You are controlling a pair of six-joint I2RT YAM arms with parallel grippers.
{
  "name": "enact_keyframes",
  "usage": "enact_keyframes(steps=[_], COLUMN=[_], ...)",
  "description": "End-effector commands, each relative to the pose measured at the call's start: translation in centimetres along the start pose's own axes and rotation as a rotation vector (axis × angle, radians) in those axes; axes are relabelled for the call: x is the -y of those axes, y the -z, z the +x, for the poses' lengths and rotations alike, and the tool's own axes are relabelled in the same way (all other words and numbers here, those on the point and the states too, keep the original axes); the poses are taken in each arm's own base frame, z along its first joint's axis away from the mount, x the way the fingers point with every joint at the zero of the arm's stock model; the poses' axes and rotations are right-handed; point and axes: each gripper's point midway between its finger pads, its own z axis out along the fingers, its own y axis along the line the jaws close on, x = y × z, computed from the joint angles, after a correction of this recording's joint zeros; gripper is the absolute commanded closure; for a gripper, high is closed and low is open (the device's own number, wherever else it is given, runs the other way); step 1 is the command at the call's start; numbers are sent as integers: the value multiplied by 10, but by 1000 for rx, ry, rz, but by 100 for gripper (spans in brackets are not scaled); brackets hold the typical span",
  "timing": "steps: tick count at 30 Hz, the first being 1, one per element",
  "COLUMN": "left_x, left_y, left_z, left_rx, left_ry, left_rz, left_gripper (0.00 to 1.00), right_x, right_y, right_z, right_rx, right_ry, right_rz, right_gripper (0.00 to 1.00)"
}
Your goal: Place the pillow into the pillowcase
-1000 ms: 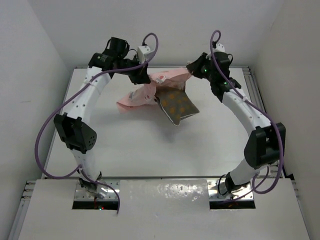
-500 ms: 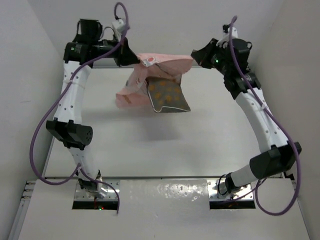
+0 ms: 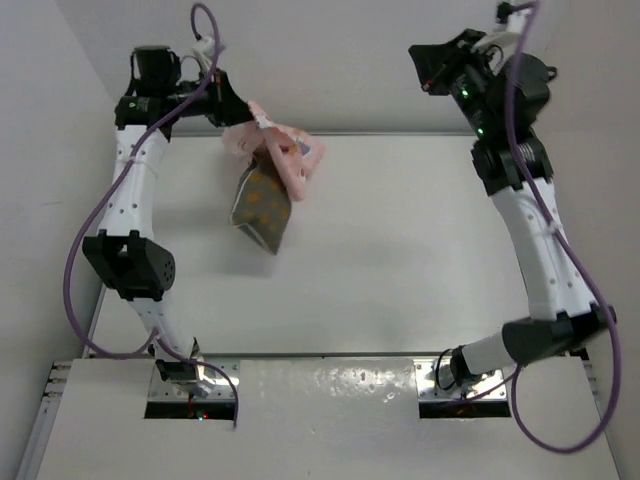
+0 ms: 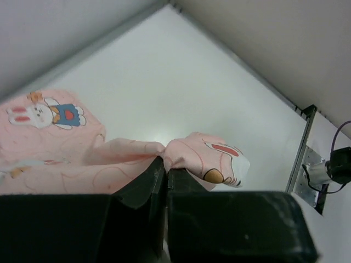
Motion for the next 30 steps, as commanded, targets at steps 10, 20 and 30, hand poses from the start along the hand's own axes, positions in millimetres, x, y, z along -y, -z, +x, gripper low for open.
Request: enact_keyframes(steps=[10, 20, 30], left_x=[-2, -1, -4], left_y=[-42, -36, -32], left_z=[160, 152, 161], left_rx=[-360, -370, -402], left_ry=[-49, -121, -138], left_rz=[-28, -63, -82], left_gripper=[100, 100, 100], right_x=[36, -17, -11], right_y=[-4, 44, 32], right_z=[300, 421, 485], right_rx=[-705, -803, -786], right_ry=[74, 230, 188], right_rz=[-58, -478, -516], right_gripper=[84, 8, 1])
